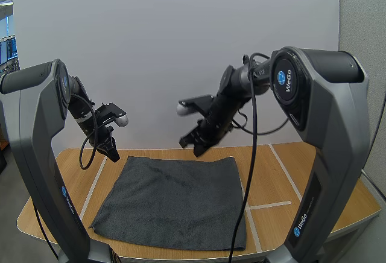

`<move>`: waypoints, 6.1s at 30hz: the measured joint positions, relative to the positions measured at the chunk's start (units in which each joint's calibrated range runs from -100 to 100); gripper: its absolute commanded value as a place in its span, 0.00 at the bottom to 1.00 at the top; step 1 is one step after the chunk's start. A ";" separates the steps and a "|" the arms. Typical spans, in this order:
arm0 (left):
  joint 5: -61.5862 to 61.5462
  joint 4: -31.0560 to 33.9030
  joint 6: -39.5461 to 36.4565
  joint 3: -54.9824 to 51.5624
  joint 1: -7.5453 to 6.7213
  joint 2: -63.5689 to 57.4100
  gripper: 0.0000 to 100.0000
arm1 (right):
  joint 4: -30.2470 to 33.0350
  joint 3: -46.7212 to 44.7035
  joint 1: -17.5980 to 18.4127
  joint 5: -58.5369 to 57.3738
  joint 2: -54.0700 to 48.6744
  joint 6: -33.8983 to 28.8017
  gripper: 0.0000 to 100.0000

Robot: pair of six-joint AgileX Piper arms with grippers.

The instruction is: Fold the towel

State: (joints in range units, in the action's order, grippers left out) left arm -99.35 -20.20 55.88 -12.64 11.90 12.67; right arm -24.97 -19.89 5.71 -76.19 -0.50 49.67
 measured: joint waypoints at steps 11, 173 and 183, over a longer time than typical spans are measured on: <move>-0.20 -4.05 0.95 0.00 -0.24 4.16 0.00 | 1.43 -10.82 0.00 9.83 -0.83 -1.09 0.00; -0.07 -9.77 1.11 11.00 10.93 6.54 0.00 | -9.33 4.56 -9.88 23.68 13.09 2.50 0.97; -0.07 -9.77 0.89 11.00 10.93 6.54 0.00 | -11.09 15.78 -11.79 21.35 24.36 2.57 0.93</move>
State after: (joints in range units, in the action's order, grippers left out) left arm -99.42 -29.97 56.77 -1.64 22.83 19.21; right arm -36.05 -4.11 -6.08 -54.84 23.86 52.24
